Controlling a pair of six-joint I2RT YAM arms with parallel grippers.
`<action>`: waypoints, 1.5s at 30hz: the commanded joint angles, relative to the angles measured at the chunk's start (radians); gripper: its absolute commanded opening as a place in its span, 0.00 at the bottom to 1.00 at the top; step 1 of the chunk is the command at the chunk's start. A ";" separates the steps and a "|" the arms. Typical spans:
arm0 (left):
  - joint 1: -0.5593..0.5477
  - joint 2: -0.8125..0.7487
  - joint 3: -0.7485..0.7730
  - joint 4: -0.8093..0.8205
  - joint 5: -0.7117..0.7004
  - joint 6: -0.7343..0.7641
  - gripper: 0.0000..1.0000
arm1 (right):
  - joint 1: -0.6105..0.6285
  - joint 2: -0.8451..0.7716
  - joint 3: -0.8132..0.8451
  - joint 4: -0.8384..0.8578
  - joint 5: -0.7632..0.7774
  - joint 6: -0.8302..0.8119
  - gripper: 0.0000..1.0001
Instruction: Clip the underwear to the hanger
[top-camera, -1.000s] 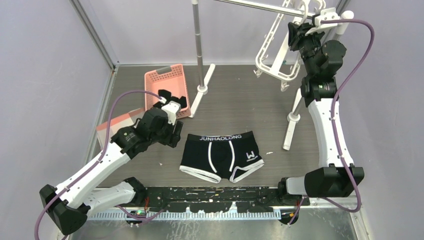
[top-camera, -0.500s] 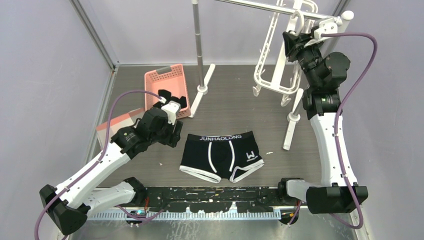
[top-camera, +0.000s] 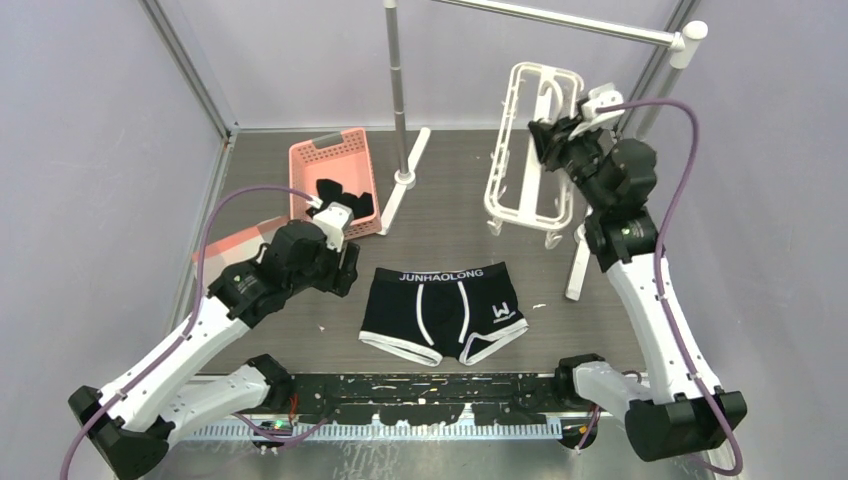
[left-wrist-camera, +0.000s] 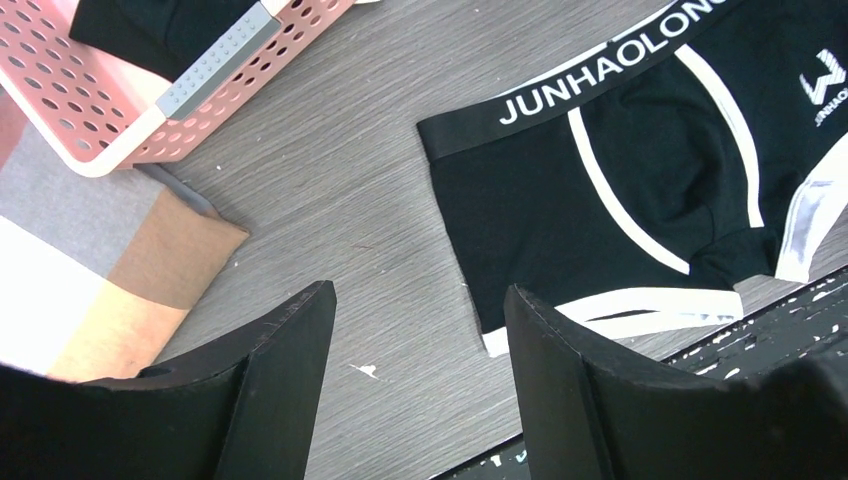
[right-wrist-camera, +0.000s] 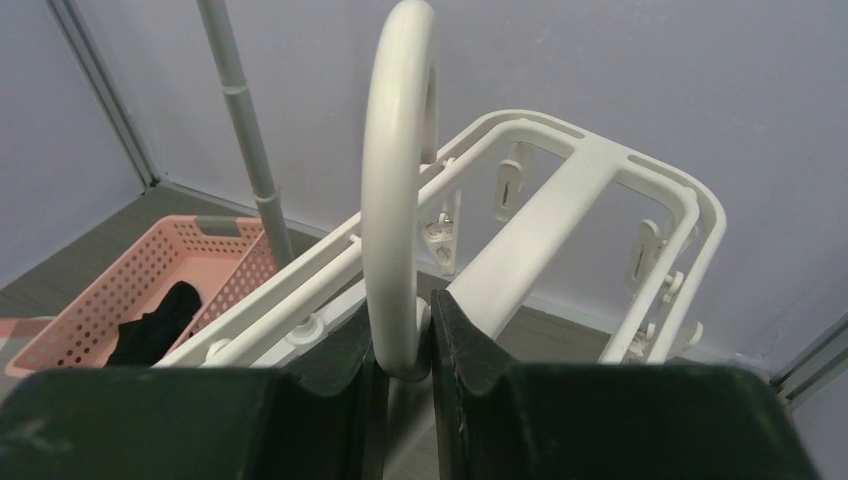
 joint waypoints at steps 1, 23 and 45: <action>0.003 -0.051 -0.003 0.046 -0.001 -0.009 0.65 | 0.195 -0.093 -0.066 0.084 0.246 -0.058 0.01; 0.003 -0.141 -0.019 -0.045 -0.025 -0.022 0.65 | 0.820 0.221 -0.126 0.069 1.593 0.271 0.01; -0.007 -0.123 -0.024 -0.051 -0.044 -0.028 0.64 | 0.724 0.732 0.254 -0.965 1.794 1.477 0.00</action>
